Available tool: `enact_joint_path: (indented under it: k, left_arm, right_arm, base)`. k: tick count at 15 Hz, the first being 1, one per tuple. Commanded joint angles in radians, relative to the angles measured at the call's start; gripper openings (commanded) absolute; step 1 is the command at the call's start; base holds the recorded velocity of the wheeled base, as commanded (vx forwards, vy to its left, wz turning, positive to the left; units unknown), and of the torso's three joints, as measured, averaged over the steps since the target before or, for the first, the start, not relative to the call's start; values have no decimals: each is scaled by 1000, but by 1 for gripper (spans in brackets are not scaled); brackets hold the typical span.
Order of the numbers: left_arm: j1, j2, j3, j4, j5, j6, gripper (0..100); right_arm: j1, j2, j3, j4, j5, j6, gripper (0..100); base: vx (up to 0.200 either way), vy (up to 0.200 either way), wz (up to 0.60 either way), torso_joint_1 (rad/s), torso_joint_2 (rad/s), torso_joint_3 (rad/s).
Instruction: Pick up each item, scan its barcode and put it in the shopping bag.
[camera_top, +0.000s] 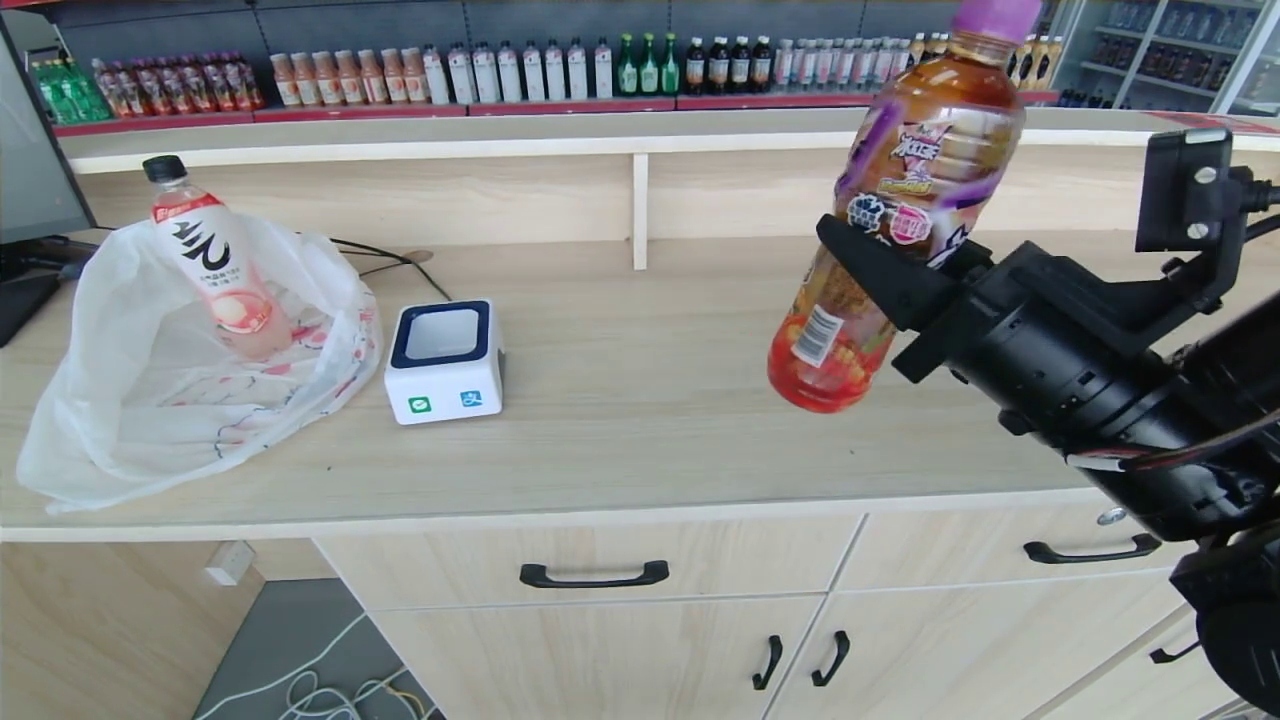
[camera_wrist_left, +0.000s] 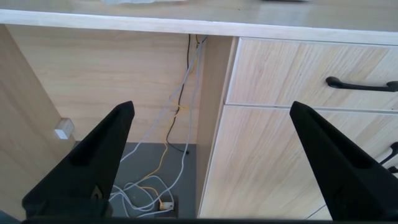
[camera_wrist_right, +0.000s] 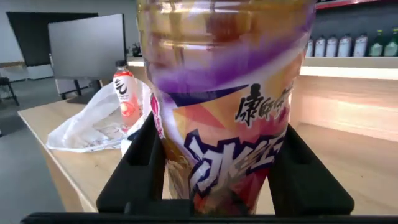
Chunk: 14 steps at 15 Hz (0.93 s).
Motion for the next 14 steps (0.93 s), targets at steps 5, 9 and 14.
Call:
enact_joint_path:
  k: [5, 9, 14]
  left_arm:
    - [1, 0, 0, 0, 1, 0, 100]
    - [-1, 0, 0, 0, 1, 0, 100]
    - [-1, 0, 0, 0, 1, -2, 100]
  right_arm:
    - [-19, 25, 35, -114, -207, -64, 0]
    - [-105, 27, 29, -114, -218, -159, 0]
    - [-149, 5, 93, -117, -264, -193, 0]
  base:
    - [0, 0, 0, 0, 0, 0]
    - [0, 0, 0, 0, 0, 0]
    - [0, 0, 0, 0, 0, 0]
